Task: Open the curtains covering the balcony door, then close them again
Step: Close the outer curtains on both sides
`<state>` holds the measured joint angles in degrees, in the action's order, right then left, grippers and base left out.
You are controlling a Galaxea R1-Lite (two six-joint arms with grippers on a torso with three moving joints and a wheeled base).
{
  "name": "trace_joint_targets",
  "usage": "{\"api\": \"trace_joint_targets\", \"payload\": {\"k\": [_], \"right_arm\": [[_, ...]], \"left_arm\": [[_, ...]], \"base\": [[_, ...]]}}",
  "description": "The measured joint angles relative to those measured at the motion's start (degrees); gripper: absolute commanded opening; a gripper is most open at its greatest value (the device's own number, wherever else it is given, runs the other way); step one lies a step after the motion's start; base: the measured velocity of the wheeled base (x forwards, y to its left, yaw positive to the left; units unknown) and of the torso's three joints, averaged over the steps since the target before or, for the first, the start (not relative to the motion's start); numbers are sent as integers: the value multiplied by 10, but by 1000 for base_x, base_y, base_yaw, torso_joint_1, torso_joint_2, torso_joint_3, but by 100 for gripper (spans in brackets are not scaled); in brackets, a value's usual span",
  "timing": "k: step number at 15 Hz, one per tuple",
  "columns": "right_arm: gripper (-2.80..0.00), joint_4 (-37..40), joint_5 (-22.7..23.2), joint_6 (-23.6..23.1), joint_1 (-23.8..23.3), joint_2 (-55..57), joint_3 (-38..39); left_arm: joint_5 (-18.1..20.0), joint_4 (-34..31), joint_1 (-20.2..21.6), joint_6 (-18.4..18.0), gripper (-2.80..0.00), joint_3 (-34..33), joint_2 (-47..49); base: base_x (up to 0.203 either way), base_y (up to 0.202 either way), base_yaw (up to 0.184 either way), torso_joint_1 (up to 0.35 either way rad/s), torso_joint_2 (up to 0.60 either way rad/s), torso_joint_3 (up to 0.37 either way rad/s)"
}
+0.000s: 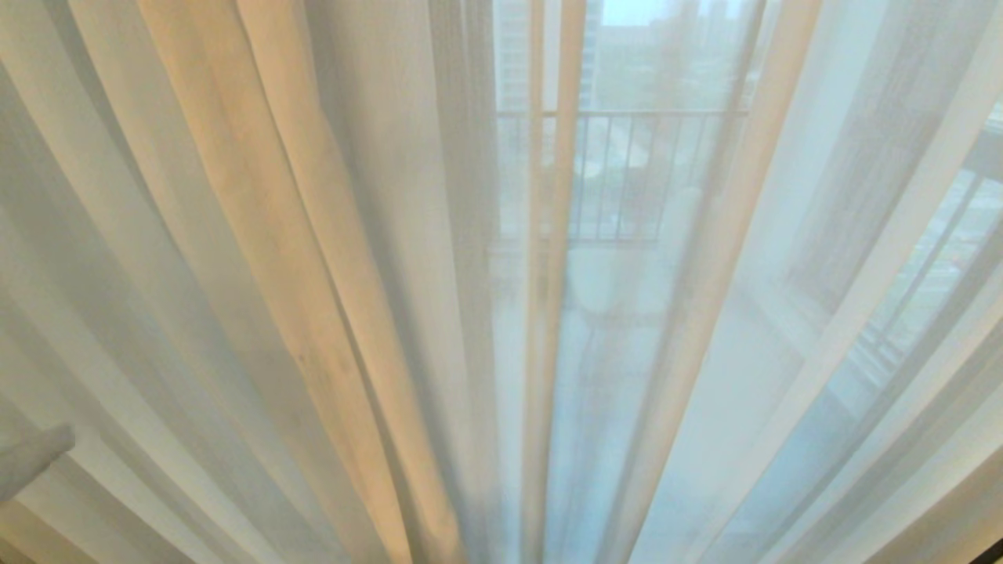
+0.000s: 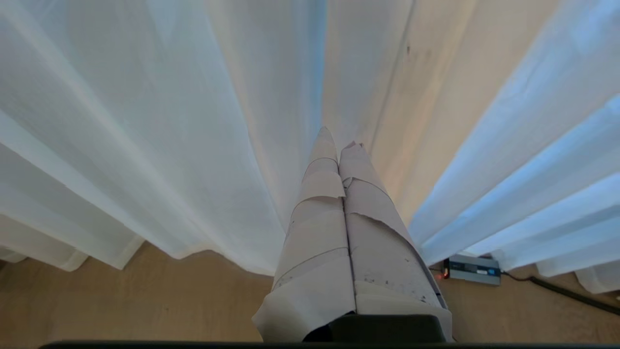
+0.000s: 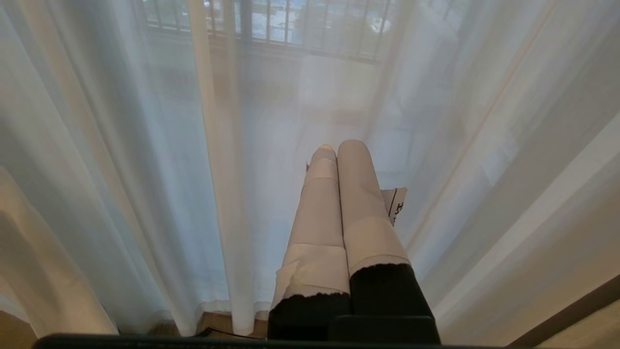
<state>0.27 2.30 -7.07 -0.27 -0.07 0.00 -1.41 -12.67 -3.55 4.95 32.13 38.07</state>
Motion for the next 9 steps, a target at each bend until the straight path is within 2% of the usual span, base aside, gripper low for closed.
{"api": "trace_joint_targets", "payload": {"k": [9], "right_arm": [[-280,0,0,0,0,0,0]], "left_arm": [[12,-57,11,3,-280,-118,-214]], "base": [[0,0,0,0,0,0]]}}
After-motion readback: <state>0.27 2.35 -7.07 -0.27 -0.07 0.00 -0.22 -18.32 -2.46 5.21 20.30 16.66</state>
